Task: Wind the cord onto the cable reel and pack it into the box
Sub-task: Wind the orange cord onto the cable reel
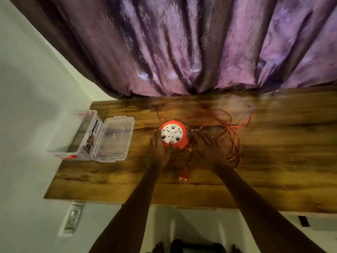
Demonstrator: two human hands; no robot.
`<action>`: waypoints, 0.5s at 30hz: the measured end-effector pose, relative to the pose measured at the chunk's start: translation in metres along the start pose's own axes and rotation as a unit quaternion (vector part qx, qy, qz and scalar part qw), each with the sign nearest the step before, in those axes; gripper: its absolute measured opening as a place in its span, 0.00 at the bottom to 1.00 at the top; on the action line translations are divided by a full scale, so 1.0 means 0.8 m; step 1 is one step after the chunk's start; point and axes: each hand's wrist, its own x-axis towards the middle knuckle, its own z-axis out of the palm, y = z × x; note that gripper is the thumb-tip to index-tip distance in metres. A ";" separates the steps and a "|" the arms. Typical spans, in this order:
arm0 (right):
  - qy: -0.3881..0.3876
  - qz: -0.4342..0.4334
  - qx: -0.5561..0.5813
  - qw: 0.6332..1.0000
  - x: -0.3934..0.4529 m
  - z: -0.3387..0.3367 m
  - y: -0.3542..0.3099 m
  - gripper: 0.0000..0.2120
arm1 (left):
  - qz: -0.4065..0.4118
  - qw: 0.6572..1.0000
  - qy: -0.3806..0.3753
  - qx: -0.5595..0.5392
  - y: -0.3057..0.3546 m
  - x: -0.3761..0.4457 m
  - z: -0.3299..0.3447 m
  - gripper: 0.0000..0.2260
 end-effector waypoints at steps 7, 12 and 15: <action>0.148 -0.102 -0.045 0.983 0.079 0.038 0.009 0.21 | -0.007 0.988 0.120 -0.091 -0.028 0.056 0.041 0.24; 0.146 -0.125 -0.080 0.978 0.114 0.055 0.020 0.20 | -0.001 0.975 0.172 -0.139 -0.058 0.087 0.045 0.15; 0.111 -0.102 -0.060 0.987 0.133 0.053 0.031 0.20 | -0.045 0.983 0.140 -0.107 -0.066 0.113 0.033 0.14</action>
